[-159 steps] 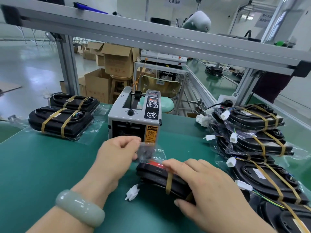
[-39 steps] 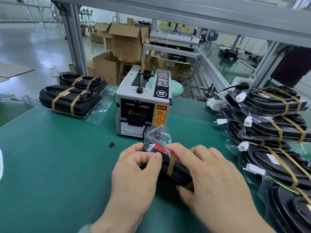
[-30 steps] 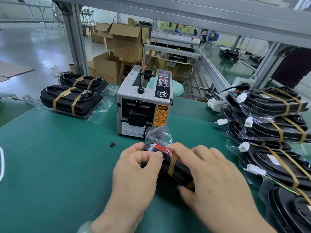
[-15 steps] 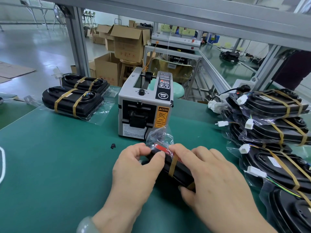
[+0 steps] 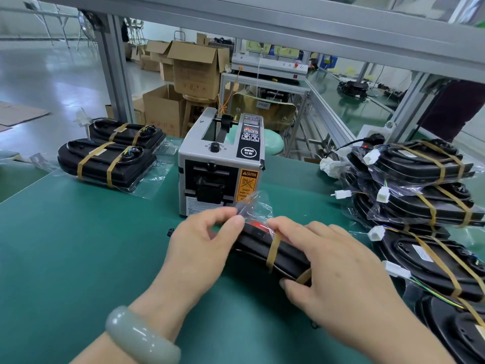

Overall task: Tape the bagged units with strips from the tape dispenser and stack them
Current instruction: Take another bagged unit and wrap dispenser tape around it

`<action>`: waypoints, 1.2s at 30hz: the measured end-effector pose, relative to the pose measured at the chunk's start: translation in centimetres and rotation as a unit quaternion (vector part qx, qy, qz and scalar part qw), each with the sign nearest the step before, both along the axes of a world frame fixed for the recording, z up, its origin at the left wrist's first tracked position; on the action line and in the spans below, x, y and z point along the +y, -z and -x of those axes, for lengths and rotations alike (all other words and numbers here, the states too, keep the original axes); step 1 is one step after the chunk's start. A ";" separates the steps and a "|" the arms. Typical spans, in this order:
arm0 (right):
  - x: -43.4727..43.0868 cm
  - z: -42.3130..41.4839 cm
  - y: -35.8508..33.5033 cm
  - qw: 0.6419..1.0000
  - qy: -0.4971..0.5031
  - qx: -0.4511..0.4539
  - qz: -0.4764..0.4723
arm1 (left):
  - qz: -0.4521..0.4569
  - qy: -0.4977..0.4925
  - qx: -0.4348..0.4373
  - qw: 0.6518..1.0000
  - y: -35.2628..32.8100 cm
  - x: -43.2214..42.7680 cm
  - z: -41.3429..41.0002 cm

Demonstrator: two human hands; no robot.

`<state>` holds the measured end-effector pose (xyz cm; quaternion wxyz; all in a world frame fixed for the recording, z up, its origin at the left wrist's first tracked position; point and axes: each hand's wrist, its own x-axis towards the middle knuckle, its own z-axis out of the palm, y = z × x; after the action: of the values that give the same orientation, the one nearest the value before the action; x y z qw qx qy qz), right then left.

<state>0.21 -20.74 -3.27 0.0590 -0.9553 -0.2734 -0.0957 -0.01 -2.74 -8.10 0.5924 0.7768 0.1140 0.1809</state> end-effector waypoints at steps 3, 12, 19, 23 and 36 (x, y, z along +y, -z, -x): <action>-0.3 -0.8 0.0 1.000 -0.007 0.000 0.004 | -0.146 0.044 -0.107 0.982 -1.1 0.0 -0.5; -1.0 -1.8 -0.2 0.999 -0.022 -0.040 0.011 | -0.288 0.229 -0.044 0.929 -3.7 1.1 -4.3; -3.7 0.0 1.4 0.906 -0.043 -0.124 -0.401 | -0.151 0.224 -0.043 0.962 -2.6 1.9 -4.1; -3.8 0.5 3.2 0.919 -0.039 -0.062 -0.387 | -0.106 0.222 -0.030 0.969 -1.8 3.0 -4.0; -3.2 0.3 2.7 0.888 0.037 0.027 -0.458 | 0.131 0.019 0.010 0.991 -1.1 3.1 -3.1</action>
<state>-0.06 -23.97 -5.93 0.4935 -0.8338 -0.1623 -0.1867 3.12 0.32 -7.04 0.6915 0.6960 0.1275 0.1453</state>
